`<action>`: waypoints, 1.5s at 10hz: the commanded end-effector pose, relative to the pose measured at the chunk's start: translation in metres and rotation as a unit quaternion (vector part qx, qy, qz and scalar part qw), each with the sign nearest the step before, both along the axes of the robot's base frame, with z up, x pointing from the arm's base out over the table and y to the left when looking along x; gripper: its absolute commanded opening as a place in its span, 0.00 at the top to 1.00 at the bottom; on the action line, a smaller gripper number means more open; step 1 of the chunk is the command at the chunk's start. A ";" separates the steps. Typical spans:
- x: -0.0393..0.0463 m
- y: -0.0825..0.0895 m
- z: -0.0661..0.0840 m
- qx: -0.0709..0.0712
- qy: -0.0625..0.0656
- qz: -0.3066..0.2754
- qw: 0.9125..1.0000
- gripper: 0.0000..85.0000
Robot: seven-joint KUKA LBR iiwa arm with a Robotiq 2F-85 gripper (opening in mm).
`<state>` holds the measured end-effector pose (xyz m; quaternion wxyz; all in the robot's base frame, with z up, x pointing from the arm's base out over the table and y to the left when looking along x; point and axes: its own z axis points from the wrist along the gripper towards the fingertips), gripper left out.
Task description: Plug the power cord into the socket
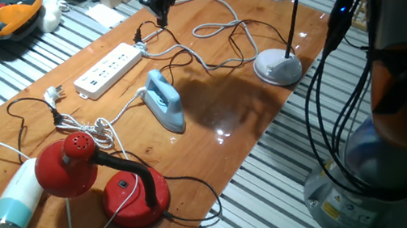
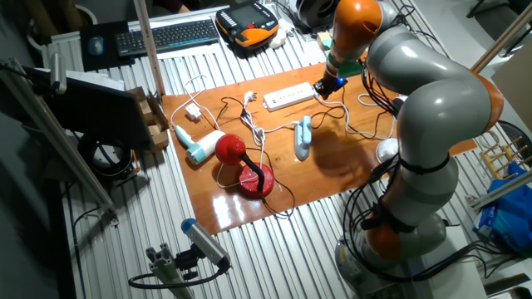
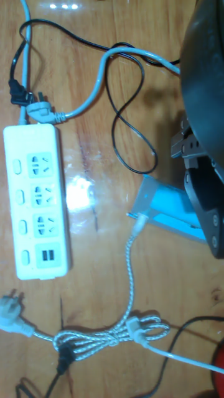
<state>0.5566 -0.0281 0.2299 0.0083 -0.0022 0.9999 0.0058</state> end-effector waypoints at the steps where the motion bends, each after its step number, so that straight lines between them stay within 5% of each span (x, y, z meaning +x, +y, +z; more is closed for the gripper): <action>1: 0.0025 0.002 -0.003 0.004 -0.002 -0.004 1.000 1.00; 3: 0.0097 0.010 -0.007 -0.008 -0.010 -0.017 1.000 1.00; 6: 0.0147 0.011 -0.009 -0.005 -0.013 -0.030 0.999 1.00; 11: 0.0301 -0.014 -0.011 -0.005 -0.008 -0.004 1.000 1.00; 14: 0.0304 -0.016 -0.011 -0.004 -0.001 -0.018 1.000 1.00; 15: 0.0304 -0.016 -0.011 0.010 0.005 -0.019 1.000 1.00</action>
